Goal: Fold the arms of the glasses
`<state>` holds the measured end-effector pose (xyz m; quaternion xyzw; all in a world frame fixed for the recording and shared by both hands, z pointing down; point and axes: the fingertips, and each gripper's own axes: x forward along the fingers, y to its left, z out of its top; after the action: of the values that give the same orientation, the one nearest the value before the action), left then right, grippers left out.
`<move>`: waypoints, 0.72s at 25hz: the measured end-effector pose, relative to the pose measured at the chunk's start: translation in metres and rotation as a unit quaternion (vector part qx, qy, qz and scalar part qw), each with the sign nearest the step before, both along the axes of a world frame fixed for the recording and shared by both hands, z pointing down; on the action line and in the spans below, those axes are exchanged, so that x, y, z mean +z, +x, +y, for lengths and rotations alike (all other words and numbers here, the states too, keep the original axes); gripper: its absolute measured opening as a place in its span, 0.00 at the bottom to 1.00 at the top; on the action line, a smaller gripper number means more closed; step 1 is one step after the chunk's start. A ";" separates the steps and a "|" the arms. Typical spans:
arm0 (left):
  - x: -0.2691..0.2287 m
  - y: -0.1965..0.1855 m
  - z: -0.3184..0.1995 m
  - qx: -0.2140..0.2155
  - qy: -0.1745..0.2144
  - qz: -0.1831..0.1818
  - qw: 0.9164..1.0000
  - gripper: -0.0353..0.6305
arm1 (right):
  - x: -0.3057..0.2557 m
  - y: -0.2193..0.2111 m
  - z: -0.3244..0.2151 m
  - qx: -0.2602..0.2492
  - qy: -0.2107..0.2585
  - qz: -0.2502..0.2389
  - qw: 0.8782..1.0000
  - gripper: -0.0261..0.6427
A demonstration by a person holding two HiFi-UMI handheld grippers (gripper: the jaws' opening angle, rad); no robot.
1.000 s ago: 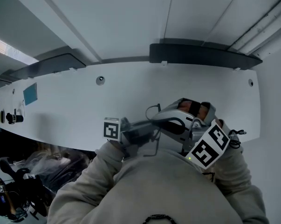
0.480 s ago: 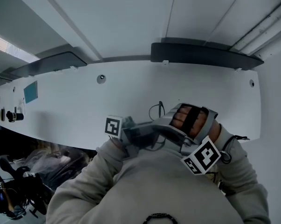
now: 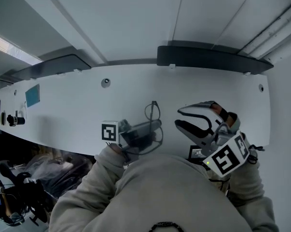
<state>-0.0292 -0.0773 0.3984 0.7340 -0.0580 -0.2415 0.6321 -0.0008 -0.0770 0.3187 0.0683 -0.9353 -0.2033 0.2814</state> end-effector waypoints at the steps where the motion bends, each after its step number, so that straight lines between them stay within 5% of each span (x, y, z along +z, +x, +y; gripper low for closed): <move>1: 0.002 -0.004 -0.003 -0.013 0.009 -0.030 0.999 0.11 | 0.000 0.007 -0.009 0.048 -0.124 -0.048 0.990 0.23; 2: 0.004 -0.006 -0.005 -0.023 0.020 -0.061 0.998 0.11 | 0.003 0.011 -0.013 0.085 -0.260 -0.097 0.957 0.23; 4: 0.005 -0.008 -0.010 -0.038 0.046 -0.121 0.991 0.11 | 0.010 0.008 -0.008 0.109 -0.488 -0.175 0.848 0.22; 5: 0.004 -0.007 -0.011 -0.045 0.062 -0.152 0.985 0.11 | 0.012 0.003 -0.001 0.101 -0.559 -0.201 0.798 0.22; 6: 0.003 -0.006 -0.011 -0.050 0.080 -0.184 0.978 0.11 | 0.014 -0.004 0.006 0.091 -0.603 -0.215 0.762 0.22; 7: 0.002 -0.003 -0.012 -0.055 0.099 -0.212 0.971 0.11 | 0.017 -0.010 0.014 0.081 -0.627 -0.218 0.743 0.22; 9: -0.002 0.002 -0.012 -0.062 0.132 -0.254 0.956 0.11 | 0.023 -0.019 0.027 0.069 -0.637 -0.203 0.741 0.23; 13: -0.014 0.010 -0.012 -0.067 0.177 -0.304 0.934 0.11 | 0.031 -0.026 0.030 0.080 -0.608 -0.176 0.770 0.22; 15: -0.016 0.013 -0.011 -0.063 0.178 -0.303 0.934 0.11 | 0.039 -0.026 0.028 0.092 -0.576 -0.149 0.798 0.10; 18: -0.014 0.014 -0.009 -0.050 0.155 -0.276 0.947 0.11 | 0.046 -0.022 0.027 0.097 -0.534 -0.109 0.833 0.08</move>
<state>-0.0152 -0.0863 0.3842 0.8571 -0.2285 -0.0670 0.4568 -0.0227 -0.0496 0.3648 0.0190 -0.9115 0.3648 0.1890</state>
